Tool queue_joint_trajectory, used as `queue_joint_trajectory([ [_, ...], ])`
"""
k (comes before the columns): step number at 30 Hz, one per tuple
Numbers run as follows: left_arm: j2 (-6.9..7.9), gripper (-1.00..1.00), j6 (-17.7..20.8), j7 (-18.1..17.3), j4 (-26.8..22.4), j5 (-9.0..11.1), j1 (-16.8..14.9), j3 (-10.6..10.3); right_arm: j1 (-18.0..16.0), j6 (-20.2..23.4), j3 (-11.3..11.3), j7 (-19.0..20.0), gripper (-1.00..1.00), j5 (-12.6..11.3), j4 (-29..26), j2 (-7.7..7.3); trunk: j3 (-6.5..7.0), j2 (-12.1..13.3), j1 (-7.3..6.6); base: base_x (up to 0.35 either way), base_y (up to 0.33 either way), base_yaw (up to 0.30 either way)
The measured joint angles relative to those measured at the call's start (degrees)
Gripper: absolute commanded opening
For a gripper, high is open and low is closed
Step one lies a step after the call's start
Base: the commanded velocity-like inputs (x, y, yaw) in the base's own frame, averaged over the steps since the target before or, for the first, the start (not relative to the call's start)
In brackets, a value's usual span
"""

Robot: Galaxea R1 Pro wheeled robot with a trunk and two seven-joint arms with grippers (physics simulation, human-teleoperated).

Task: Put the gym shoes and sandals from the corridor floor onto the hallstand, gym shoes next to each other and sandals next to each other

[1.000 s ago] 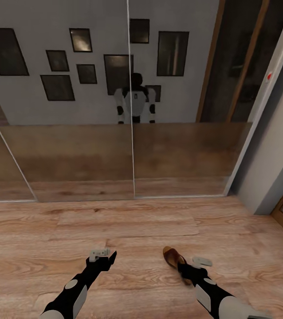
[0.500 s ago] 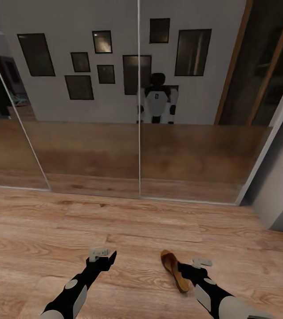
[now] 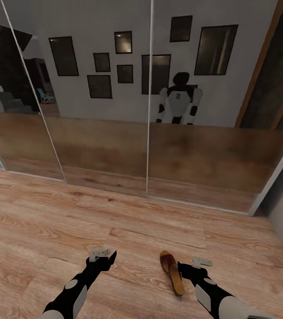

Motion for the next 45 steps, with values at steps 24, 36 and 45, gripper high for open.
queue_joint_trajectory([
  [24, -0.01, 1.0, -0.1, 0.0, 0.0, 0.0, 0.0, 0.0, 0.0, 0.0, 0.0, 0.0, 1.0, 0.1, 0.0, -0.01, -0.08, 0.0, -0.01, -0.019, -0.065, 0.038],
  [36, -0.01, 1.0, -0.1, 0.0, 0.0, 0.0, 0.0, 0.0, 0.0, 0.0, 0.0, 0.0, 1.0, 0.3, 0.0, 0.0, -0.08, 0.0, -0.01, 0.0, 0.0, 0.134],
  [45, -0.01, 1.0, 0.0, 0.0, 0.0, 0.0, 0.0, 0.0, 0.0, 0.0, 0.2, 0.0, 1.0, 0.4, -0.2, -0.01, -0.08, 0.0, -0.01, 0.0, 0.0, 0.011],
])
